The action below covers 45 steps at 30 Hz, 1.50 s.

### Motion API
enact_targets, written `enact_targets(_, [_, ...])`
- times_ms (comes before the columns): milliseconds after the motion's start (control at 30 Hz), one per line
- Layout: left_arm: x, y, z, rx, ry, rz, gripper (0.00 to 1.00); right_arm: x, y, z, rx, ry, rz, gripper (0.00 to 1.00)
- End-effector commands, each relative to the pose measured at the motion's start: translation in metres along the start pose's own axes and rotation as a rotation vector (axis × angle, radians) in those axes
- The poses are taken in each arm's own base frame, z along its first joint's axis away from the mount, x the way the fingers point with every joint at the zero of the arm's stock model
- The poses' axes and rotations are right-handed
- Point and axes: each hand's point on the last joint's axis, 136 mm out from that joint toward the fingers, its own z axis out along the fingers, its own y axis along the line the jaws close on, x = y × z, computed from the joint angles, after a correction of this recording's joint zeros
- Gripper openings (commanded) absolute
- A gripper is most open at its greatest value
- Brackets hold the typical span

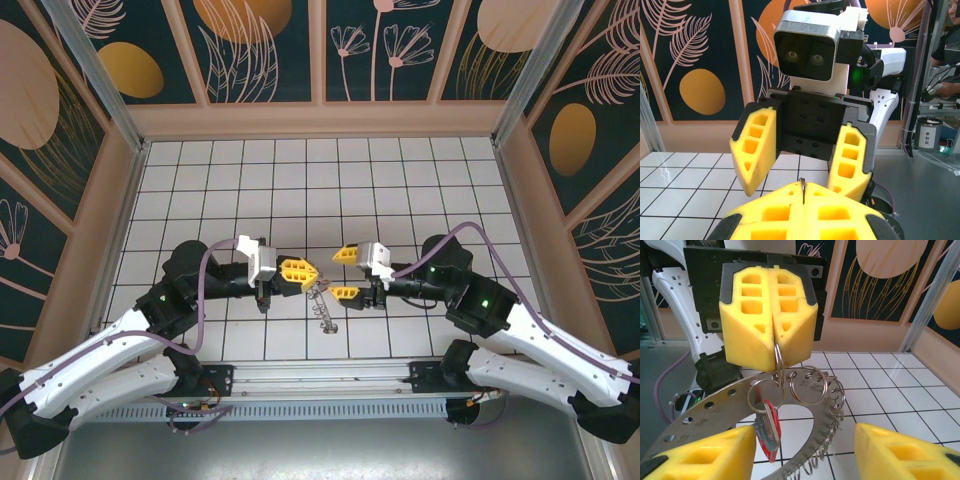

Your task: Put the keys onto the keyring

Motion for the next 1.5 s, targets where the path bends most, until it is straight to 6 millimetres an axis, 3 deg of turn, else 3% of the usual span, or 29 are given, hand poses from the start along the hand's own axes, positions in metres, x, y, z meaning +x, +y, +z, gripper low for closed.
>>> enact_targets(0, [-0.017,-0.007,0.0,0.032,-0.039,0.044,0.0,-0.016,0.001,0.0,-0.015,-0.071,-0.014,0.58])
enact_targets(267, [-0.015,-0.008,0.0,0.038,-0.026,0.044,0.0,-0.03,0.002,0.005,-0.06,-0.144,-0.001,0.55])
enact_targets(700, [-0.016,-0.008,0.0,0.043,-0.026,0.048,0.0,-0.016,-0.005,0.016,-0.085,-0.099,0.066,0.31])
enact_targets(1300, [-0.021,-0.008,0.0,0.042,-0.043,0.053,0.0,-0.007,-0.004,0.013,-0.082,-0.099,0.082,0.29])
enact_targets(1467, [-0.022,-0.008,0.0,0.041,-0.048,0.054,0.0,-0.005,-0.004,0.013,-0.09,-0.099,0.088,0.22])
